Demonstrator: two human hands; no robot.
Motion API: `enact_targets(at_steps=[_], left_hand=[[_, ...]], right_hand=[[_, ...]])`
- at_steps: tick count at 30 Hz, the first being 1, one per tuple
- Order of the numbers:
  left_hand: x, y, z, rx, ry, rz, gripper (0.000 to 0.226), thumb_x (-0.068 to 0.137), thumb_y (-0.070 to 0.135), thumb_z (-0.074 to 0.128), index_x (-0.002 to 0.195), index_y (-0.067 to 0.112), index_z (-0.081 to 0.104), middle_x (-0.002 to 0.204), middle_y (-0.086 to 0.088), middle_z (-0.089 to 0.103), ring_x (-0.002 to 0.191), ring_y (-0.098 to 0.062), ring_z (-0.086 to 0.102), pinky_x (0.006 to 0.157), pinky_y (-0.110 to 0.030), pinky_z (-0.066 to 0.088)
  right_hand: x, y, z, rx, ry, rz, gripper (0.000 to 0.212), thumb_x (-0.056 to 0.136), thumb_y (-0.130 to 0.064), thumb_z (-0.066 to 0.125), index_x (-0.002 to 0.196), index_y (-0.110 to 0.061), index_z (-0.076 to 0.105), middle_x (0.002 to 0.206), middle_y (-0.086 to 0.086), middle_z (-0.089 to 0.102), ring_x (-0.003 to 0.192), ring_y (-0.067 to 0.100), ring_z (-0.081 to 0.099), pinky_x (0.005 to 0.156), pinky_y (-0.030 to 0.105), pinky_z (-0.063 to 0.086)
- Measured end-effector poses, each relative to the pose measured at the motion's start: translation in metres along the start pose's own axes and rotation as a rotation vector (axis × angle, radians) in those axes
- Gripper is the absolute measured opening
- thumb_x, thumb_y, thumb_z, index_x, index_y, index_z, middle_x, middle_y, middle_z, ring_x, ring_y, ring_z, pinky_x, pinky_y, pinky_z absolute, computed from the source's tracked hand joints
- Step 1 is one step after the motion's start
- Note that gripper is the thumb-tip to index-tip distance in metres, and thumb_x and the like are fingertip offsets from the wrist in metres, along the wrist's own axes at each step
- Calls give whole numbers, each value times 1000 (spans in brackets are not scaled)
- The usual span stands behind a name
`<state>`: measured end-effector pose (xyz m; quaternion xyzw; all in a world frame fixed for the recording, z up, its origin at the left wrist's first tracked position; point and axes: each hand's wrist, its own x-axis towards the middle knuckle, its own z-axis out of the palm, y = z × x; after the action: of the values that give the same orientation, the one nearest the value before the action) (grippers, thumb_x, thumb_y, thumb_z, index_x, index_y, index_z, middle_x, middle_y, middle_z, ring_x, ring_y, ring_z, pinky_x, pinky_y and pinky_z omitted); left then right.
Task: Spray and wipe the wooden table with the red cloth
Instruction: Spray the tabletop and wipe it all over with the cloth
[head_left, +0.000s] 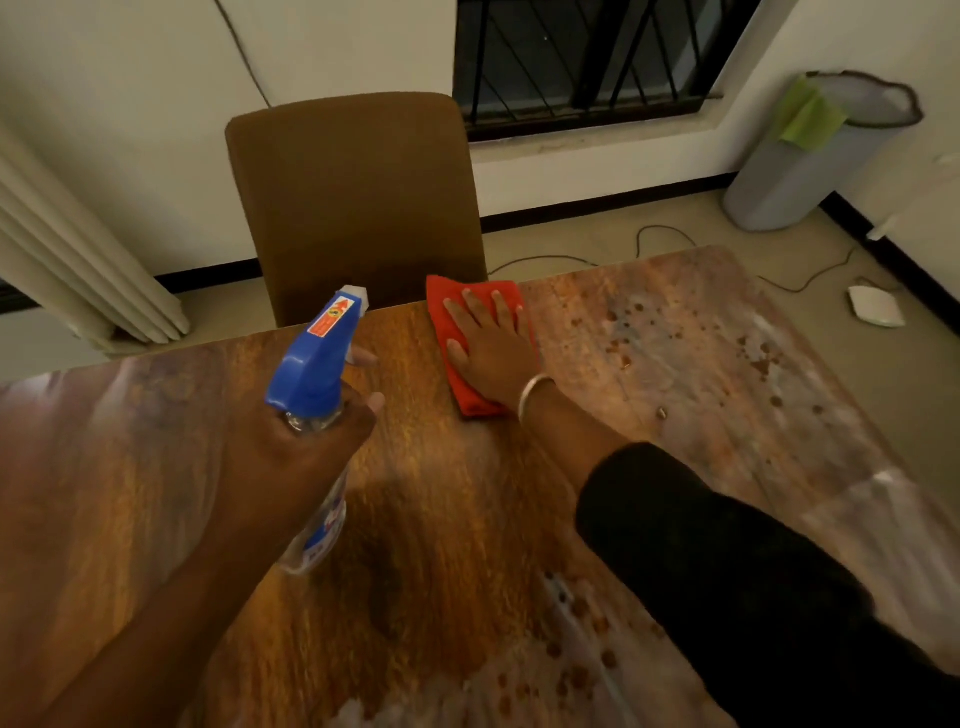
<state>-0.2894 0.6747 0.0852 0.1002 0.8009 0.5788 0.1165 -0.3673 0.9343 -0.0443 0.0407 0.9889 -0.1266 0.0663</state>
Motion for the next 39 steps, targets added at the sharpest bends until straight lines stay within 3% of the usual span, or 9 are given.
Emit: enact_targets(at_steps=[6,10,13,16,21,25,30,33,39], left_hand=[[-4,8,22,77,-57,21,26,79,48,66,102,45,56,75,7,66,69,0,67,59,-14,47],[7,12,43,102,-134,23,19,83,31,71,96,36,59,72,12,69,67,-4,67,63,-22,46],[13,21,62,101,-250,75,20,72,51,72,89,46,62,74,15,70,66,-5,69,61,-21,48],[17,30,83,165,-323,115,28,69,62,67,93,50,61,81,14,71,71,-4,69,61,-15,47],[19,39,114,254,-379,184,22,69,55,69,88,57,57,81,24,67,72,8,64,53,1,43],[25,46,137,359,-361,184,22,73,52,71,69,35,58,60,16,63,57,7,59,50,-7,41],[36,59,168,429,-247,245,30,75,38,75,66,42,47,59,22,50,59,10,46,60,-12,37],[38,63,184,480,-186,109,43,79,24,78,61,32,40,48,11,42,48,-1,42,56,-16,32],[35,67,177,279,-240,156,16,77,33,73,75,30,57,57,12,62,54,3,60,44,-8,43]], right_hand=[[-29,-12,15,21,45,12,71,108,-56,32,171,-29,13,179,4,8,164,38,-1,131,62,0],[-128,-13,29,78,76,-48,66,104,-47,26,167,-29,30,176,2,24,164,34,12,132,60,7],[-184,4,28,152,97,-72,56,107,-30,38,162,-29,42,170,-3,38,162,28,24,134,48,4],[-225,33,22,314,296,50,51,100,-13,56,151,-20,60,157,2,57,150,27,48,128,49,23],[-259,91,16,493,565,342,48,103,-27,43,148,-21,59,153,0,60,144,22,54,122,58,39],[-270,136,18,282,496,403,48,105,-30,39,151,-27,53,154,2,59,146,31,52,126,57,30],[-270,141,17,143,373,406,53,104,-31,35,153,-24,55,157,5,56,150,33,47,127,48,15],[-272,140,12,156,359,411,54,105,-33,33,153,-24,55,159,4,55,153,32,43,128,48,13],[-270,143,10,147,287,412,53,109,-35,37,162,-30,42,171,-4,36,163,23,20,134,50,7]])
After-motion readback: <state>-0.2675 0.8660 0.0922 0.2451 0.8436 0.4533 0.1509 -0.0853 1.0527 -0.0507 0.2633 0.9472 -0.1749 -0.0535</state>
